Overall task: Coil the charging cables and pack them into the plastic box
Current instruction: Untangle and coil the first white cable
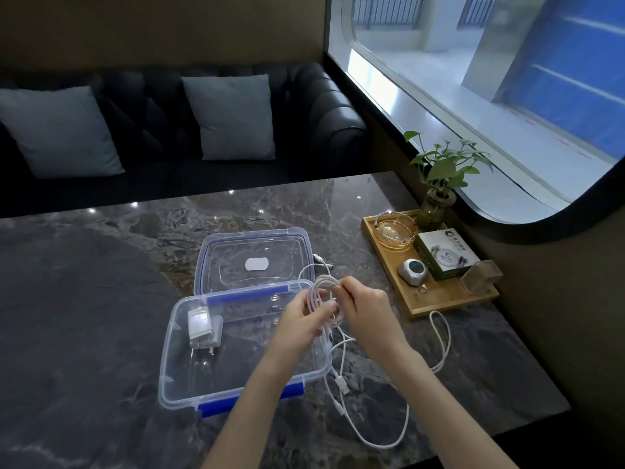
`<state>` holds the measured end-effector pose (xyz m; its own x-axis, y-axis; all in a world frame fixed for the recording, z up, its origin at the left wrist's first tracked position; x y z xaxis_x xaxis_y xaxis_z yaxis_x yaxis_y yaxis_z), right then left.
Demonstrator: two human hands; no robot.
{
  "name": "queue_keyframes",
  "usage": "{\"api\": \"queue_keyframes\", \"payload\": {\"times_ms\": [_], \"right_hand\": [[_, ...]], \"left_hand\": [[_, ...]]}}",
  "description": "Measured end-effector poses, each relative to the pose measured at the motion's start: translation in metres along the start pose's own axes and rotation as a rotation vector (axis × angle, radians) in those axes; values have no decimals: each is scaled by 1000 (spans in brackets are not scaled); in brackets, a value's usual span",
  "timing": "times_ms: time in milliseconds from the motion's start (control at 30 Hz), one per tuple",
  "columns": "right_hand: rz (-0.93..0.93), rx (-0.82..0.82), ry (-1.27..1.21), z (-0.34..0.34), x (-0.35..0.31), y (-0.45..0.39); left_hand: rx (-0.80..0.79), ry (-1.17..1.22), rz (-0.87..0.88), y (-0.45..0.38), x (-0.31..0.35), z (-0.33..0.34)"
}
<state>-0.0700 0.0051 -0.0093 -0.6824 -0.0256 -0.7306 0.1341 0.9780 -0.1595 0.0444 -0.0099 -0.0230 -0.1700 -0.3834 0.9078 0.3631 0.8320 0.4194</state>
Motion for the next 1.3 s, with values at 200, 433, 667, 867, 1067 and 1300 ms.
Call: {"api": "queue_keyframes", "payload": {"times_ms": [200, 433, 667, 867, 1067, 1300], "right_hand": [[-16, -29, -53, 1, -2, 0], [46, -205, -228, 0, 3, -3], [321, -367, -613, -7, 10, -1], [274, -383, -245, -28, 16, -15], [274, -194, -183, -40, 0, -28], [481, -272, -543, -20, -9, -16]], "left_hand": [[66, 184, 118, 5, 1, -7], [-29, 281, 14, 1, -3, -14], [-33, 231, 36, 4, -4, -17], [-138, 145, 30, 7, -6, -16], [105, -304, 178, 6, -1, -16], [310, -200, 258, 12, -6, -12]]}}
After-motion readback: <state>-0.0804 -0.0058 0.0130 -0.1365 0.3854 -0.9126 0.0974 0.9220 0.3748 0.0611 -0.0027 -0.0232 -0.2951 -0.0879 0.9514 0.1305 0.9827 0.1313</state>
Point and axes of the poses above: each hand's wrist, its own y-axis away from the middle knuckle, its own z-axis out of the palm, x = y × z, the point moved 6 cm from there along -y, towards the middle knuckle, and after that the axes turned 5 degrees about -z, right-handed, at the moved point
